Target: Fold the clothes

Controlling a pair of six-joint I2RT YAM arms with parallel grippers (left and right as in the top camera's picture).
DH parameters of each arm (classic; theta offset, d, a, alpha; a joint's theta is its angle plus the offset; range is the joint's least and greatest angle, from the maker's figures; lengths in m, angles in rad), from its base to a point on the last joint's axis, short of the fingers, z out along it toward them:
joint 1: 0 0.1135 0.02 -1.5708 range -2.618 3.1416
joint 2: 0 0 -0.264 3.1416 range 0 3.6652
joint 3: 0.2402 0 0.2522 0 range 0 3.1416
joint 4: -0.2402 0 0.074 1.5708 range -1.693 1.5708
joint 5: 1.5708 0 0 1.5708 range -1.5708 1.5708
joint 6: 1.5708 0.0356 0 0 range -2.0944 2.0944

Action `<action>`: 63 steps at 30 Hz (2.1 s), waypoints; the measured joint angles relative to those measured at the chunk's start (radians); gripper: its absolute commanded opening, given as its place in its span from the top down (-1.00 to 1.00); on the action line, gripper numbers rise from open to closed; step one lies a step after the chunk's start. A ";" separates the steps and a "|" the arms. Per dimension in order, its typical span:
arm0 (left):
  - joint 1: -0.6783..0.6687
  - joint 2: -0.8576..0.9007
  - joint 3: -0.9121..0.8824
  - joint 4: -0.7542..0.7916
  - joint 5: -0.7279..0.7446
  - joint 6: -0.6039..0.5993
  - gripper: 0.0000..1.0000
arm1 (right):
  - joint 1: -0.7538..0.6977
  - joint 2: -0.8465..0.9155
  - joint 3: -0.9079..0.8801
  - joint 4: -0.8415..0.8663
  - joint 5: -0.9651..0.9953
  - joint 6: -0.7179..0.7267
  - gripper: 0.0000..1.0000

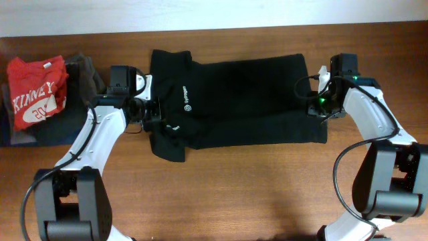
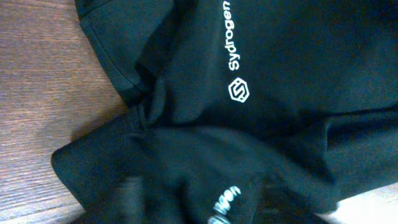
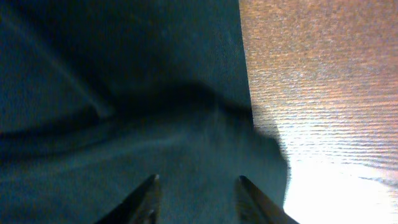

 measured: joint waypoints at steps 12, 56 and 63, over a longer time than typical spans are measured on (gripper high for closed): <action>0.000 0.000 0.000 -0.071 -0.014 -0.003 -0.72 | 0.000 0.000 0.000 -0.067 0.000 0.000 0.10; -0.253 -0.045 -0.009 -0.399 -0.248 0.093 -0.83 | 0.011 0.001 -0.068 -0.078 -0.114 -0.028 0.23; -0.253 -0.148 -0.013 -0.405 -0.269 0.075 -0.86 | 0.164 0.004 0.021 -0.058 -0.112 -0.029 0.36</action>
